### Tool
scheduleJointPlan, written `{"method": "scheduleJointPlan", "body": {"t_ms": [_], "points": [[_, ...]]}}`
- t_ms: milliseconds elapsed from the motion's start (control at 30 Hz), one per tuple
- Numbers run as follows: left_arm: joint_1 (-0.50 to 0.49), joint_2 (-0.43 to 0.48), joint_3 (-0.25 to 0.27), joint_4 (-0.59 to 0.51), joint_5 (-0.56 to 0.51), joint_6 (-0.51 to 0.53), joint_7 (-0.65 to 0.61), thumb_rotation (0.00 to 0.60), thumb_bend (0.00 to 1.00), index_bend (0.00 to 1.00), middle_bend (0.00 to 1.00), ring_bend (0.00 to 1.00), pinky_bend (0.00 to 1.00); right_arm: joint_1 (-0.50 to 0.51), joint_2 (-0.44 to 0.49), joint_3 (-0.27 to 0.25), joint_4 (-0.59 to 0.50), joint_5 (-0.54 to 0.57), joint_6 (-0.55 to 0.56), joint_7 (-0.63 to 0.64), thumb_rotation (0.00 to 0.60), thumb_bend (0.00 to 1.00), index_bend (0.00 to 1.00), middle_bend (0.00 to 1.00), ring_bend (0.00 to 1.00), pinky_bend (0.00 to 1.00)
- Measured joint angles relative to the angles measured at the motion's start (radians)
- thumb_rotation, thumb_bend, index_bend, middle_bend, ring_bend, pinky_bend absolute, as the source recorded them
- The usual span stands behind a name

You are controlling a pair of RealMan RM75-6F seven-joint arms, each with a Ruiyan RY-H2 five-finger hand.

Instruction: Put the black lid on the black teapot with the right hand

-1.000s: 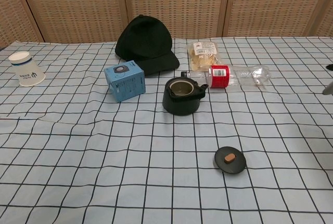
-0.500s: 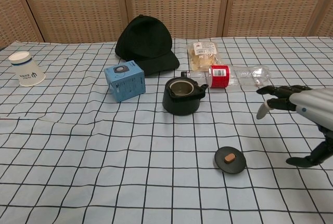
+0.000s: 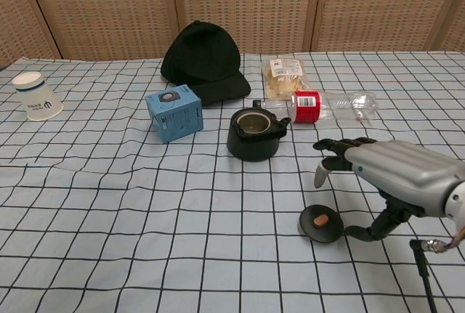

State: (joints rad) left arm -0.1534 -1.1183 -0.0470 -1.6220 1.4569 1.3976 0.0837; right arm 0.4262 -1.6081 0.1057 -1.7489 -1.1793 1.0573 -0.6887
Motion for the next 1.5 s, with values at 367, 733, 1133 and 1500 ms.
{"method": "scheduleJointPlan", "body": {"t_ms": [367,733,1133,1500], "points": [[0.000,0.006,0.000,0.002,0.003,0.001,-0.022,0.600,0.06,0.00,0.00,0.00,0.00,0.032,-0.055,-0.018,0.027,0.050,0.012,-0.045,0.600,0.37,0.31,0.00,0.00,0.00],[-0.002,0.004,0.004,0.000,0.006,-0.003,-0.017,0.600,0.06,0.00,0.00,0.00,0.00,0.048,-0.076,-0.022,0.067,0.084,0.021,-0.049,0.600,0.36,0.32,0.00,0.00,0.00],[-0.004,0.005,0.005,-0.001,0.005,-0.005,-0.017,0.600,0.06,0.00,0.00,0.00,0.00,0.062,-0.101,-0.031,0.092,0.093,0.034,-0.034,0.600,0.35,0.46,0.02,0.00,0.00],[-0.005,0.004,0.005,-0.001,0.004,-0.007,-0.014,0.600,0.06,0.00,0.00,0.00,0.00,0.065,-0.098,-0.029,0.071,0.067,0.064,-0.013,0.600,0.35,0.49,0.04,0.00,0.00]]}}
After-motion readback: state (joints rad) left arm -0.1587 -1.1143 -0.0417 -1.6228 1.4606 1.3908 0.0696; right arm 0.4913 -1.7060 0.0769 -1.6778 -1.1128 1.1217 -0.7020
